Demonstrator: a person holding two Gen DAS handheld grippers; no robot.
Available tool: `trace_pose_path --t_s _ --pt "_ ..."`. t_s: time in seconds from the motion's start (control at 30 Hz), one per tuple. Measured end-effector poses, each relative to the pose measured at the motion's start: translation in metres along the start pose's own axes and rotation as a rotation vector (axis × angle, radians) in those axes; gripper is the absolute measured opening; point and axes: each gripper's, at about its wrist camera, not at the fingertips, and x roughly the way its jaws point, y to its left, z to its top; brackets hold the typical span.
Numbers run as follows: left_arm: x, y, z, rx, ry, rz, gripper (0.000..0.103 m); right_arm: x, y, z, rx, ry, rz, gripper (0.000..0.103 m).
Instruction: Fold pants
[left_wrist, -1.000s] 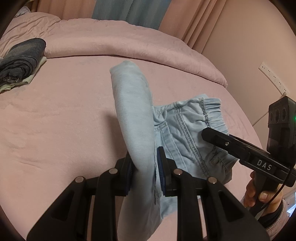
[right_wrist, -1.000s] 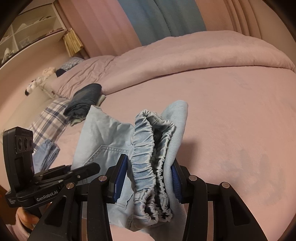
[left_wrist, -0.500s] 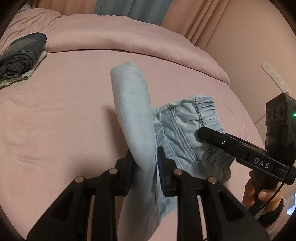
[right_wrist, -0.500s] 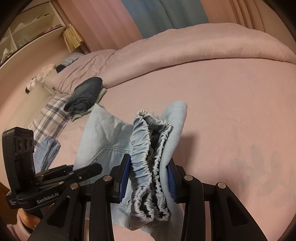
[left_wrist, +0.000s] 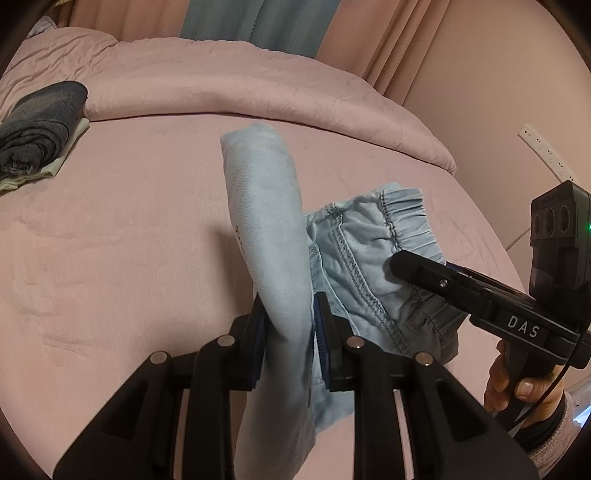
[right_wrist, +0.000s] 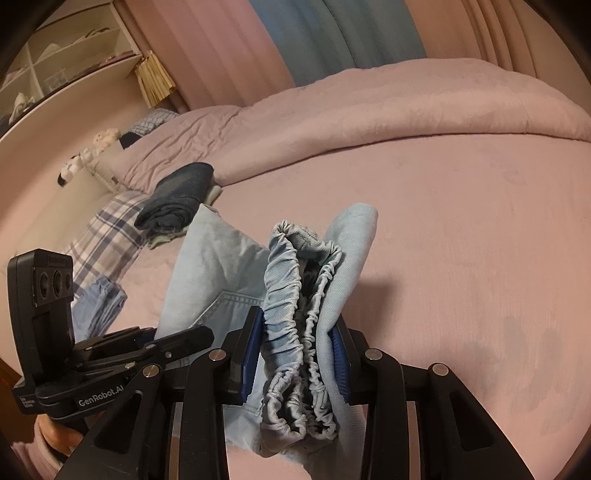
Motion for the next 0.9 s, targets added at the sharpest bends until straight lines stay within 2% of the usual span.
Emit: trace_pose_path --t_s 0.9 --pt "0.013 0.009 0.044 0.035 -0.024 0.006 0.021 0.015 0.008 0.032 -0.027 -0.049 0.007 0.037"
